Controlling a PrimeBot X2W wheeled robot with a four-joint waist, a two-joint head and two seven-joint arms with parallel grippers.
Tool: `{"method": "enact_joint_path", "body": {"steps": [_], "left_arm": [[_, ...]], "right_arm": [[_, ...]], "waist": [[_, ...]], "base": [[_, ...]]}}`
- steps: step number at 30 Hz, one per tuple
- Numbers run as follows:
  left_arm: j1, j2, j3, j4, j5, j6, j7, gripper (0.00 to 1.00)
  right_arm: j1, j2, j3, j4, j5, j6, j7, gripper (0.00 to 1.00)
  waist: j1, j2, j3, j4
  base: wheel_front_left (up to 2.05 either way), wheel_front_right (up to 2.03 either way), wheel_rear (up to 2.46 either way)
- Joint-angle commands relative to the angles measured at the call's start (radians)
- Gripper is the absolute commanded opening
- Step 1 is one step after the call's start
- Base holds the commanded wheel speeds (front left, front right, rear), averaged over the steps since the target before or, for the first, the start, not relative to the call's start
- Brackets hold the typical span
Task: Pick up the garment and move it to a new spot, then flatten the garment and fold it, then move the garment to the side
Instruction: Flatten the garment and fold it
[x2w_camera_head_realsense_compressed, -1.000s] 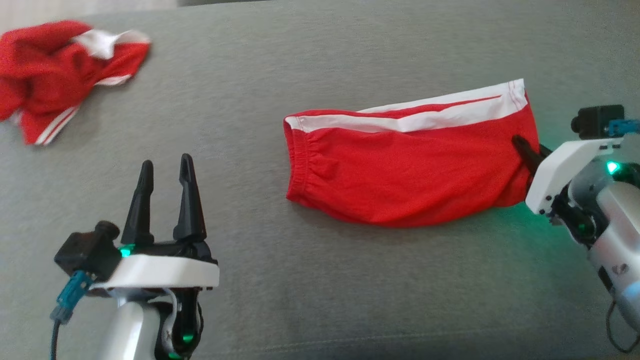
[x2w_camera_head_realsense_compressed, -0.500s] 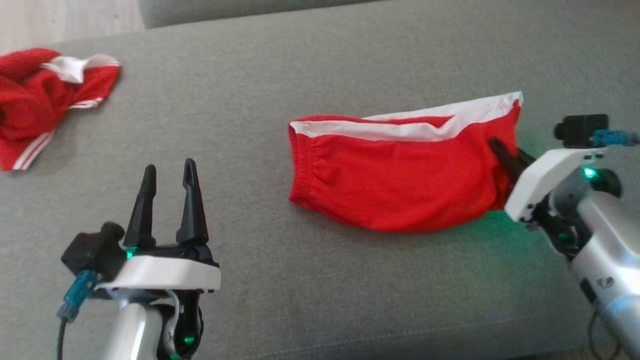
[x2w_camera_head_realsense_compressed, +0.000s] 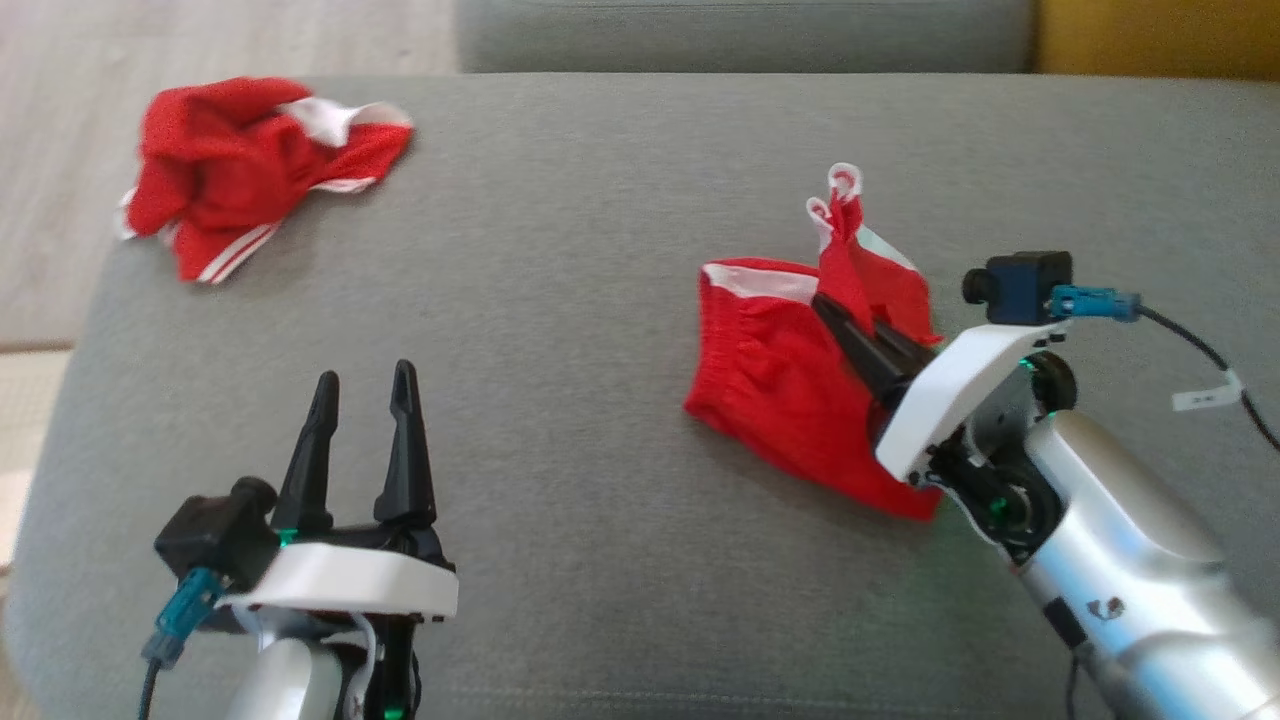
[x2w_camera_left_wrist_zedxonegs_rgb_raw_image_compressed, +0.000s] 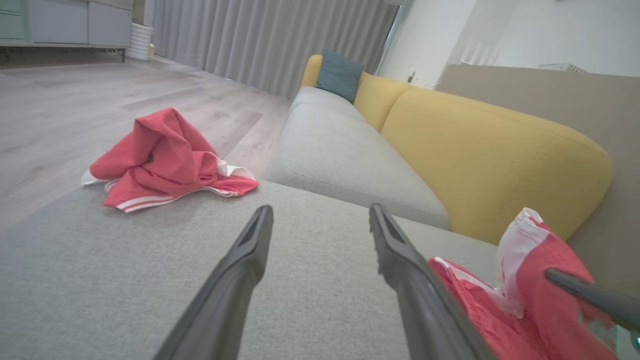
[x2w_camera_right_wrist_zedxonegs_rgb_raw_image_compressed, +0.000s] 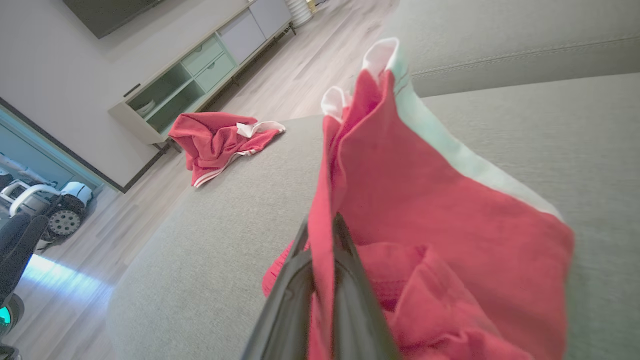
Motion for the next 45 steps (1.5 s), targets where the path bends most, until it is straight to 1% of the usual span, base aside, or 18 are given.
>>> {"method": "enact_joint_path", "body": {"steps": [1, 9, 10, 11, 12, 13, 14, 15, 20, 27, 35, 36, 37, 38, 39, 40, 43, 45], "left_arm": [[-0.028, 0.006, 0.029, -0.033, -0.007, 0.004, -0.001, 1.00], [-0.033, 0.001, 0.026, -0.027, -0.014, 0.003, -0.002, 1.00], [-0.033, 0.000, 0.026, -0.026, -0.015, 0.003, -0.003, 1.00], [-0.033, -0.001, 0.027, -0.025, -0.015, 0.003, -0.003, 1.00], [-0.033, -0.002, 0.027, -0.024, -0.015, 0.003, -0.003, 1.00], [-0.032, -0.002, 0.027, -0.024, -0.015, 0.003, -0.004, 1.00], [-0.032, -0.004, 0.027, -0.023, -0.016, 0.003, -0.004, 1.00], [-0.032, -0.005, 0.026, -0.022, -0.016, 0.003, -0.004, 1.00], [-0.035, -0.009, 0.024, -0.016, -0.017, 0.000, -0.005, 1.00], [-0.031, -0.015, 0.013, -0.010, -0.016, -0.003, -0.005, 1.00], [-0.031, -0.020, -0.007, -0.010, -0.012, -0.004, -0.006, 1.00], [-0.032, -0.020, -0.008, -0.011, -0.012, -0.004, -0.006, 1.00], [-0.034, -0.020, -0.009, -0.011, -0.011, -0.004, -0.006, 1.00], [-0.035, -0.020, -0.010, -0.012, -0.011, -0.005, -0.006, 1.00], [-0.038, -0.020, -0.011, -0.012, -0.010, -0.006, -0.006, 1.00], [-0.040, -0.020, -0.012, -0.012, -0.010, -0.007, -0.006, 1.00], [-0.047, -0.020, -0.012, -0.013, -0.008, -0.007, -0.006, 1.00], [-0.052, -0.020, -0.012, -0.013, -0.008, -0.008, -0.006, 1.00]], "right_arm": [[-0.016, 0.011, -0.007, -0.024, 0.001, -0.001, -0.001, 0.00], [-0.038, 0.078, -0.024, 0.077, -0.035, -0.001, 0.001, 0.00], [-0.042, 0.086, -0.025, 0.089, -0.038, -0.001, -0.002, 0.05], [-0.045, 0.095, -0.028, 0.101, -0.039, -0.001, -0.005, 0.29], [-0.049, 0.105, -0.029, 0.113, -0.040, -0.001, -0.006, 0.43], [-0.053, 0.112, -0.027, 0.122, -0.042, -0.001, -0.006, 0.77], [-0.058, 0.120, -0.023, 0.126, -0.043, -0.001, -0.008, 0.99], [-0.061, 0.127, -0.019, 0.126, -0.041, -0.001, -0.009, 1.00], [-0.069, 0.130, 0.002, 0.085, -0.028, -0.001, -0.034, 1.00], [-0.048, 0.084, -0.014, -0.008, -0.022, -0.001, -0.096, 1.00], [-0.011, 0.017, -0.097, 0.022, -0.162, -0.001, -0.167, 1.00], [-0.006, 0.014, -0.102, 0.032, -0.181, -0.001, -0.169, 0.84], [-0.002, 0.011, -0.103, 0.044, -0.201, -0.001, -0.169, 0.58], [0.002, 0.009, -0.103, 0.056, -0.222, -0.001, -0.169, 0.41], [0.006, 0.010, -0.102, 0.069, -0.239, -0.001, -0.168, 0.32], [0.009, 0.013, -0.098, 0.082, -0.253, -0.001, -0.164, 0.20], [0.009, 0.022, -0.086, 0.122, -0.277, -0.001, -0.158, 0.00], [-0.001, 0.018, -0.066, 0.153, -0.301, -0.001, -0.156, 0.00]], "waist": [[0.0000, -0.0001, 0.002, 0.036], [0.0000, -0.0001, 0.019, 0.108], [0.0000, -0.0001, 0.020, 0.111], [0.0000, -0.0001, 0.020, 0.113], [0.0000, -0.0001, 0.021, 0.114], [0.0000, -0.0001, 0.021, 0.114], [0.0000, -0.0001, 0.022, 0.113], [0.0000, -0.0001, 0.022, 0.111], [0.0000, -0.0001, 0.017, 0.082], [0.0000, -0.0001, 0.000, 0.019], [0.0000, -0.0001, 0.001, -0.026], [0.0000, -0.0001, 0.004, -0.028], [0.0000, -0.0001, 0.008, -0.028], [0.0000, -0.0001, 0.012, -0.027], [0.0000, -0.0001, 0.016, -0.025], [0.0000, -0.0001, 0.021, -0.022], [0.0000, -0.0001, 0.036, -0.007], [0.0000, -0.0001, 0.045, 0.008]], "base": [[0.00, 0.00, 0.00], [0.00, 0.00, 0.00], [0.00, 0.00, 0.00], [0.00, 0.00, 0.00], [0.00, 0.00, 0.00], [0.00, 0.00, 0.00], [0.00, 0.00, 0.00], [0.00, 0.00, 0.00], [0.00, 0.00, 0.00], [0.00, 0.00, 0.00], [0.00, 0.00, 0.00], [0.00, 0.00, 0.00], [0.00, 0.00, 0.00], [0.00, 0.00, 0.00], [0.00, 0.00, 0.00], [0.00, 0.00, 0.00], [0.00, 0.00, 0.00], [0.00, 0.00, 0.00]]}}
